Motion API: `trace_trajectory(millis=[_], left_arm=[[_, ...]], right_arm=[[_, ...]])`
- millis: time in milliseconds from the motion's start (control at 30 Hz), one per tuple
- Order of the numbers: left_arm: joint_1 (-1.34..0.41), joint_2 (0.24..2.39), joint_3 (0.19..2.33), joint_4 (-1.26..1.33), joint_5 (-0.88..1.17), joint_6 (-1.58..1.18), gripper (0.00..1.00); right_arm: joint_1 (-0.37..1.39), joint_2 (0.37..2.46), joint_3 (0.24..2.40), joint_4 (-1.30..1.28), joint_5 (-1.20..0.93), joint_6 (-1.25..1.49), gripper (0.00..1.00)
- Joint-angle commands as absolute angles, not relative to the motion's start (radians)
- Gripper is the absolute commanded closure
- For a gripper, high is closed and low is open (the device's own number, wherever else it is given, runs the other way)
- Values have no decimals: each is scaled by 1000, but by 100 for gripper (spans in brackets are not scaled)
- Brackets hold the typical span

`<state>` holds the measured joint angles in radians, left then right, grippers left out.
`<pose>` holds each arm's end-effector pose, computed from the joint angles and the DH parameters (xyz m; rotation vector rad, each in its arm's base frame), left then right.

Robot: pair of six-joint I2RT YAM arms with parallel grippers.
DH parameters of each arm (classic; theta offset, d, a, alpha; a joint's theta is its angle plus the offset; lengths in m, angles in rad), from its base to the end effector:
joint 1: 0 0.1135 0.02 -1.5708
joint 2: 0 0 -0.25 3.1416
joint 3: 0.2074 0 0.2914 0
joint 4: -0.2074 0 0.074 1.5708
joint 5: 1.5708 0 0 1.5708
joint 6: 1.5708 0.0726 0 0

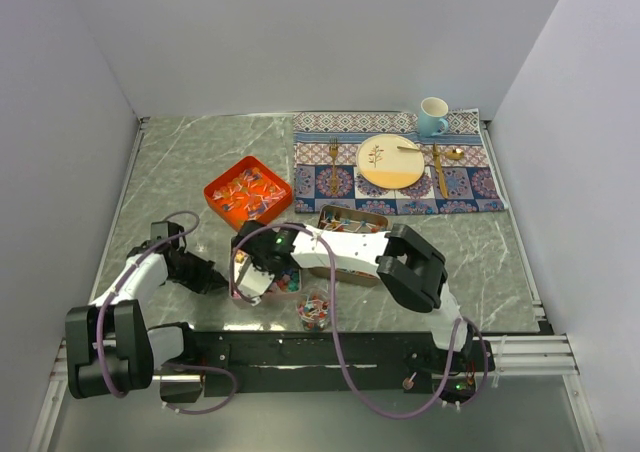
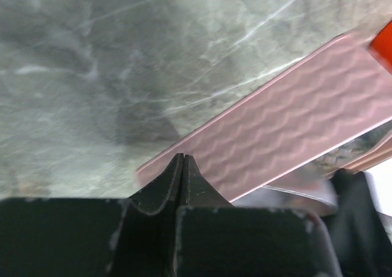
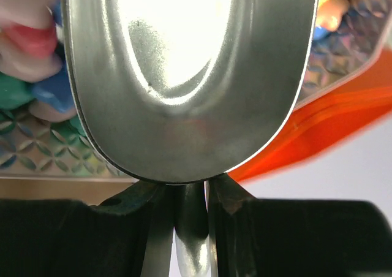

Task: Pack the candies
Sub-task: Scoop the fake candies from the storage box.

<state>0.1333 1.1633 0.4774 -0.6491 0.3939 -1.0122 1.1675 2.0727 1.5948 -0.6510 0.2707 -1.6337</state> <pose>0.2144 0.0006 0.0717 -1.5756 2.5749 -0.6970 0.2073 0.4363 0.1247 -2.6770 0.5448 -0.5035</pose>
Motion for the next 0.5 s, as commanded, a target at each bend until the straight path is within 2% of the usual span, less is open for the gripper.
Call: trace_trajectory(millis=[0, 367, 467], left_arm=[[135, 1157, 512, -600, 477, -1029, 99], [175, 1132, 506, -584, 480, -1014, 99], [212, 1132, 511, -581, 488, -1008, 99]], right_arm=[[1190, 2140, 1630, -859, 36, -1619, 100], [1060, 2275, 1883, -959, -191, -1433, 100], [1020, 2258, 1873, -931, -281, -1393, 100]])
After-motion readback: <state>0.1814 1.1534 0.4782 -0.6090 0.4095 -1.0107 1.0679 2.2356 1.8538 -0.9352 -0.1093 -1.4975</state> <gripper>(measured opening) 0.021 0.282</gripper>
